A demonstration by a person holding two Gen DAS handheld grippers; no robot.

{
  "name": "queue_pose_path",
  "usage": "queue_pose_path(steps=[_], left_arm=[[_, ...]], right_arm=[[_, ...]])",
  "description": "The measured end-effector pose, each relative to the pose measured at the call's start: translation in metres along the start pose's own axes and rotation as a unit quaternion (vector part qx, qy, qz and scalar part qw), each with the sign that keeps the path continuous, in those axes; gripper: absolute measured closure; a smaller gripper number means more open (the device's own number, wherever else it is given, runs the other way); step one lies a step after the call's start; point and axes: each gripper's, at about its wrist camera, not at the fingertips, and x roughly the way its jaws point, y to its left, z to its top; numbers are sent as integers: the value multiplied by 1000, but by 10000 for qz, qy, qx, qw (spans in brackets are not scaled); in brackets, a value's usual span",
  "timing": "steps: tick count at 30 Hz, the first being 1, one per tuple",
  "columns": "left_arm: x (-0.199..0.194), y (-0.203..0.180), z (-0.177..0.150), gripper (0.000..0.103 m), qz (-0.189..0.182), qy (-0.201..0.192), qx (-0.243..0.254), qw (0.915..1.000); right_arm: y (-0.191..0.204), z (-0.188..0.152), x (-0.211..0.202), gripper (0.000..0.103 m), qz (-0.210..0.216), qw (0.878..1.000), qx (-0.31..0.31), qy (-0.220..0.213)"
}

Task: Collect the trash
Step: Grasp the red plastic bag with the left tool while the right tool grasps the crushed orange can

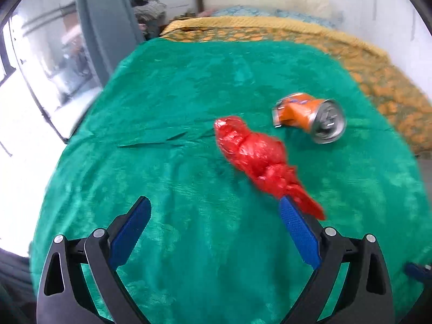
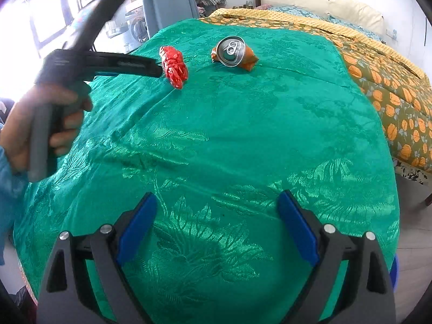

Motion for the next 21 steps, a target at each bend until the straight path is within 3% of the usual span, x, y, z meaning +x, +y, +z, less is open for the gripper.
queue_pose_path(steps=[3, 5, 11, 15, 16, 17, 18, 20, 21], left_arm=[[-2, -6, 6, 6, -458, -101, -183, 9987], [7, -17, 17, 6, -557, -119, -398, 9976], [60, -42, 40, 6, -366, 282, -984, 9941], [67, -47, 41, 7, -158, 268, -1083, 9936], [66, -50, 41, 14, -158, 231, -994, 9947], [66, -51, 41, 30, -242, 205, -907, 9954], [66, -51, 42, 39, -324, 222, -862, 9955], [62, -49, 41, 71, -697, 197, -803, 9941], [60, -48, 40, 71, -734, 208, -777, 9941]], right_arm=[[1, 0, 0, 14, -31, 10000, -24, 10], [1, 0, 2, 14, -61, 10000, -46, 21], [1, 0, 2, 14, -68, 10000, -51, 26], [1, 0, 2, 14, -55, 10000, -43, 22], [1, -1, 2, 14, -44, 10000, -34, 18], [1, -1, 2, 14, -32, 10000, -24, 12], [1, -1, 2, 14, -28, 10000, -20, 10], [1, -1, 2, 14, -24, 10000, -13, 5], [1, -1, 1, 14, -23, 10000, -13, 4]])
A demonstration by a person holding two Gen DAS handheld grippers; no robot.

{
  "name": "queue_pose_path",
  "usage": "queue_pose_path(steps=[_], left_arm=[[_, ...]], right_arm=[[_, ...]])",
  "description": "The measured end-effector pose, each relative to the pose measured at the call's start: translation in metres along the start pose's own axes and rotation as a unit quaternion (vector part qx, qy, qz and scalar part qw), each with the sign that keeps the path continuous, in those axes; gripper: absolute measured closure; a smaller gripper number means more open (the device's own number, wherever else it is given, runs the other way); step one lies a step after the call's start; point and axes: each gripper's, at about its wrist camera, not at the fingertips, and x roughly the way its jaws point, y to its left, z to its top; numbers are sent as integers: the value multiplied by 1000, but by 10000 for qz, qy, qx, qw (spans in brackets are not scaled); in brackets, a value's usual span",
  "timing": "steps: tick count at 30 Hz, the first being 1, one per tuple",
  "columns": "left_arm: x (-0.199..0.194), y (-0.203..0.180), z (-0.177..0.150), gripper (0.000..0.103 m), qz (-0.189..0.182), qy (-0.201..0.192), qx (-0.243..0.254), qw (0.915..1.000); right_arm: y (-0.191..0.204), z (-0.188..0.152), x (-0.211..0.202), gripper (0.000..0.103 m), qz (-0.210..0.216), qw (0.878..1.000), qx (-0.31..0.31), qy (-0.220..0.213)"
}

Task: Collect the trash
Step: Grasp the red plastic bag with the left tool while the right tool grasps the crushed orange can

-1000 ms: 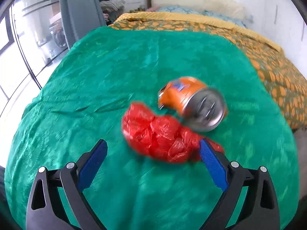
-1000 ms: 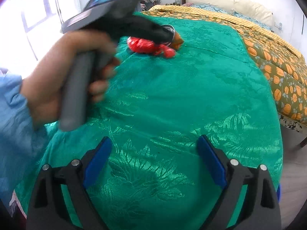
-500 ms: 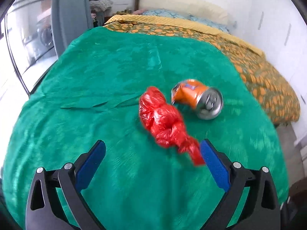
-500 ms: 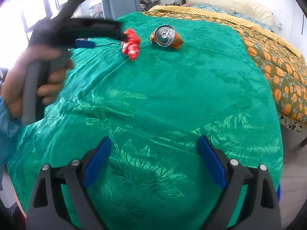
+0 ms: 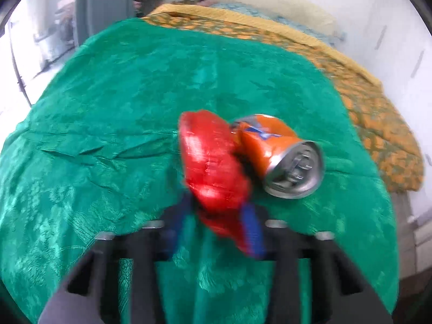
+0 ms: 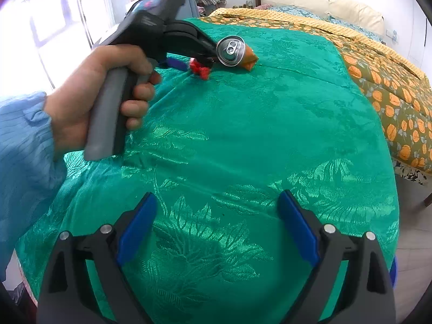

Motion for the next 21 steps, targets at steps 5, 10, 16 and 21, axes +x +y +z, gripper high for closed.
queue_pose_path(steps=[5, 10, 16, 21], left_arm=[[-41, 13, -28, 73, -213, 92, 464, 9987], [-93, 37, -86, 71, -475, 536, 1016, 9922], [-118, 57, -133, 40, -470, 594, 1291, 9887], [-114, 48, -134, 11, -224, 227, 1376, 9900]], right_arm=[[0, 0, 0, 14, -2, 10000, 0, 1], [1, -1, 0, 14, -39, 10000, -27, 13], [4, -1, 2, 14, -168, 9998, -116, 64], [6, -1, 3, 14, -244, 9996, -144, 91]])
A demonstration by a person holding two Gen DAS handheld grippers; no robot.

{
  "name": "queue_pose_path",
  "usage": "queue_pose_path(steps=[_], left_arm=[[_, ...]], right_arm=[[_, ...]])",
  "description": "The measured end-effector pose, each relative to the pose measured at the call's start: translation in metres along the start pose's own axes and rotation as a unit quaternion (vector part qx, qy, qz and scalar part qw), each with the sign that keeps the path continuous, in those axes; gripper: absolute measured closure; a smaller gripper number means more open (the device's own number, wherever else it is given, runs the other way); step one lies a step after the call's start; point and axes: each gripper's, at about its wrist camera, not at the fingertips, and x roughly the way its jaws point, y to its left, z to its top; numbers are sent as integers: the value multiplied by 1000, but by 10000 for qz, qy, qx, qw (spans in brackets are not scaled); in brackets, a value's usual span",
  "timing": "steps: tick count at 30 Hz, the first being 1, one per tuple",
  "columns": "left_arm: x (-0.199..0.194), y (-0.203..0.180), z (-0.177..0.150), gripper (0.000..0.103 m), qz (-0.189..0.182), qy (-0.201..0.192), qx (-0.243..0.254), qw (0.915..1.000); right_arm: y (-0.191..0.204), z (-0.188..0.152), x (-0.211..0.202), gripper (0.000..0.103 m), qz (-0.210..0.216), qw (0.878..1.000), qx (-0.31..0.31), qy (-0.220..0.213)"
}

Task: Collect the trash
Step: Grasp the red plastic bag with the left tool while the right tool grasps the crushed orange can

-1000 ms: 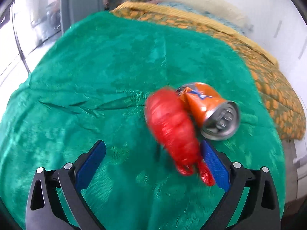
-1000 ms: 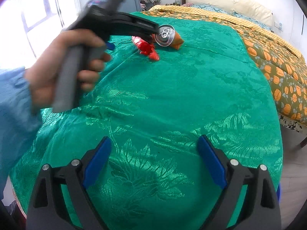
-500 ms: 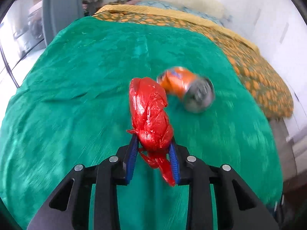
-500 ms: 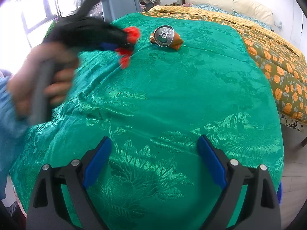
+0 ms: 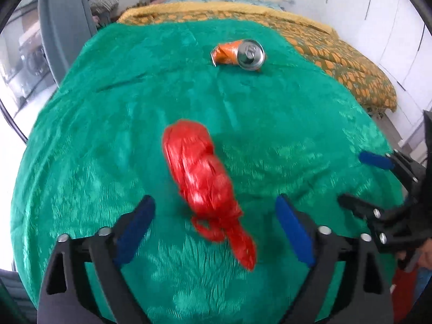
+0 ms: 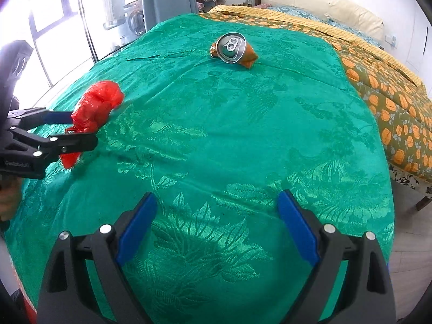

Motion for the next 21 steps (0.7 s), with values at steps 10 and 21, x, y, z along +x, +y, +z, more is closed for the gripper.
queue_pose_path(steps=[10, 21], left_arm=[[23, 33, 7, 9, 533, -1, -608, 9967], [25, 29, 6, 6, 546, 19, -541, 9970]], right_arm=[[-22, 31, -3, 14, 79, 9998, 65, -187], [2, 163, 78, 14, -483, 9932, -967, -440]])
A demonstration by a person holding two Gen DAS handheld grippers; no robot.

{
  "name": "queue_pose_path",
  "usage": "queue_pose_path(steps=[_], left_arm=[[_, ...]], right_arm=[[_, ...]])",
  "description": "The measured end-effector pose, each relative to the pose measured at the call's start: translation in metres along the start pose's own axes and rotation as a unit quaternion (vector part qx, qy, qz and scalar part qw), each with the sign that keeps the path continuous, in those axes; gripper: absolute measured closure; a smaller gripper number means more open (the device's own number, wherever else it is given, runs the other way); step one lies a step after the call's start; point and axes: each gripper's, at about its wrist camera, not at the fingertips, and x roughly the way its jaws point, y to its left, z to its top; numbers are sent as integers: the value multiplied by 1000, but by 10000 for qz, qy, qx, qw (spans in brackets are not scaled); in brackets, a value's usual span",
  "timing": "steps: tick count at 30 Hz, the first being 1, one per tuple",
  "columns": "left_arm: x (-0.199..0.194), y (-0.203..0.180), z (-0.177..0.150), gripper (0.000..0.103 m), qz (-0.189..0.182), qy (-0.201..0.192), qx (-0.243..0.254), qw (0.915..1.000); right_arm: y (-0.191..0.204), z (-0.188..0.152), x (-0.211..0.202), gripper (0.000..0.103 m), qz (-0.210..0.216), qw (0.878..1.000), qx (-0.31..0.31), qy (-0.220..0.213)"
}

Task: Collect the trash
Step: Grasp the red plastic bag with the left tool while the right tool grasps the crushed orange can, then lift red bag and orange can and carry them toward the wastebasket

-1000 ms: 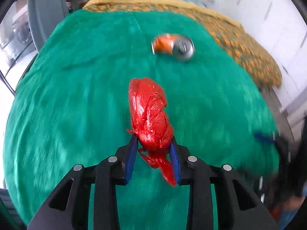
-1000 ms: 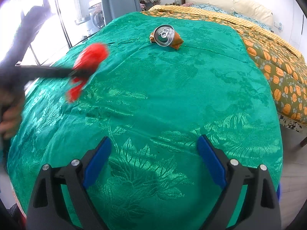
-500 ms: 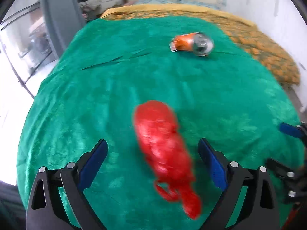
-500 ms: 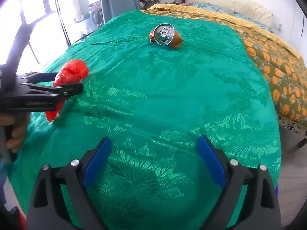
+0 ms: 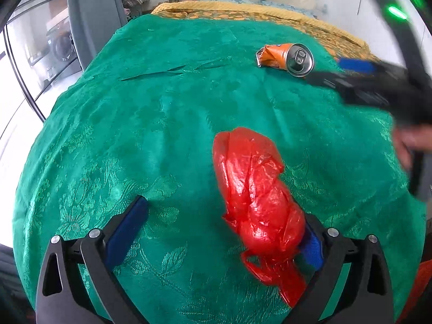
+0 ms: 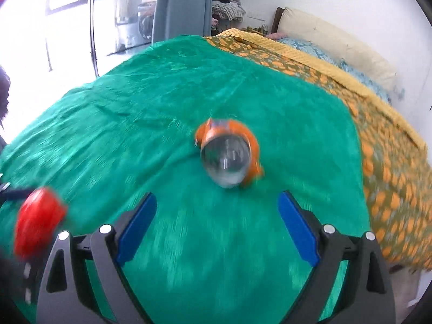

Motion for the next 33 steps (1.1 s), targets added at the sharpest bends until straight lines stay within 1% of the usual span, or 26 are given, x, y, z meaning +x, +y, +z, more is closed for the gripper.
queue_pose_path(steps=[2, 4, 6, 8, 10, 12, 13, 15, 19, 23, 26, 27, 30, 31, 33], left_arm=[[0, 1, 0, 6, 7, 0, 0, 10000], [0, 0, 0, 6, 14, 0, -2, 10000], [1, 0, 0, 6, 11, 1, -9, 10000], [1, 0, 0, 6, 9, 0, -11, 10000], [2, 0, 1, 6, 3, 2, -13, 10000], [2, 0, 2, 6, 0, 1, -12, 10000], [2, 0, 2, 6, 1, 2, -12, 10000], [2, 0, 1, 6, 3, 2, -10, 10000], [2, 1, 2, 6, 5, 2, -8, 10000], [1, 1, 1, 6, -17, -7, -17, 10000], [-2, 3, 0, 6, -130, -43, -39, 9999], [-2, 3, 0, 6, -163, -46, -27, 9999], [-5, -1, -1, 6, -280, -11, 185, 9994], [-6, -4, -1, 6, -297, -11, 242, 9993], [-7, -8, -1, 6, -341, -47, 328, 9989]], right_arm=[[1, 16, 20, 15, -209, 9997, 8, 110], [0, 27, 35, 16, -300, 9994, 68, 180], [-2, 30, 39, 50, -297, 9993, 89, 201], [-5, 30, 30, 51, -265, 9995, 166, 52], [-6, 26, 15, 51, -169, 9996, 204, -69], [-7, 18, -2, 51, -13, 9997, 209, -84], [-6, 6, -18, 51, 114, 9997, 194, -73], [-3, -9, -39, 51, 238, 9996, 166, -34], [8, -66, -95, 51, 434, 9986, 219, 215], [22, -112, -129, 51, 484, 9971, 471, 338], [30, -135, -138, 50, 536, 9959, 643, 357], [31, -140, -139, 41, 576, 9953, 692, 363], [27, -154, -140, 31, 773, 9921, 918, 360], [24, -157, -140, 30, 866, 9910, 954, 373], [18, -159, -141, 22, 1010, 9898, 925, 397]])
